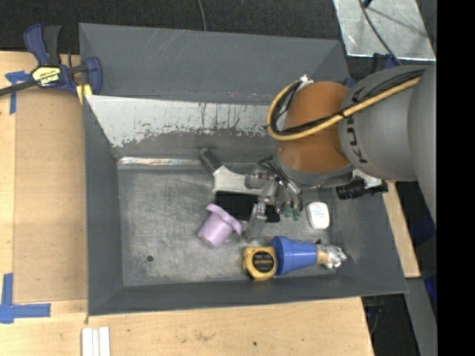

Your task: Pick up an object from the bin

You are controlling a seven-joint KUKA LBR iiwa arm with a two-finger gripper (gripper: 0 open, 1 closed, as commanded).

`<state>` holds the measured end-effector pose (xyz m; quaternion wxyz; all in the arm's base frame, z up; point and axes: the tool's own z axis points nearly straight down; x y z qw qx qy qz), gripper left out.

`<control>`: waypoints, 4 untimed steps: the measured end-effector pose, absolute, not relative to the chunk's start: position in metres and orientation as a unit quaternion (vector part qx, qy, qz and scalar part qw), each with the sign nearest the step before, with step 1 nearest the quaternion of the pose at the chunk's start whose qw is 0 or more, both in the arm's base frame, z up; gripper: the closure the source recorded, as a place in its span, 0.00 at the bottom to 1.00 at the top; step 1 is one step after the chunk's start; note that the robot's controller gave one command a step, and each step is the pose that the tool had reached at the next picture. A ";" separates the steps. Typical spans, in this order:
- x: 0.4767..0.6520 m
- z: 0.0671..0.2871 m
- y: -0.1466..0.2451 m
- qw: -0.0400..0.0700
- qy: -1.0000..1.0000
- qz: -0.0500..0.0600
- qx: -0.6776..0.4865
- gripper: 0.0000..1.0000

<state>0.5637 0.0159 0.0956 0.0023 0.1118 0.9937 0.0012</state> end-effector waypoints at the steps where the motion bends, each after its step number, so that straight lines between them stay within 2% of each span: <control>1: 0.565 0.096 0.016 0.006 0.994 0.001 0.112 0.00; 2: 0.594 0.077 0.038 -0.007 0.972 -0.004 0.234 1.00; 3: 0.594 0.077 0.038 -0.007 0.972 -0.004 0.234 1.00; 4: 0.591 0.118 0.037 -0.008 0.973 -0.002 0.229 1.00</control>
Offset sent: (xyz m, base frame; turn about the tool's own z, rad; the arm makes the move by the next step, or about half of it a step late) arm 0.0332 0.0247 -0.0186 0.2556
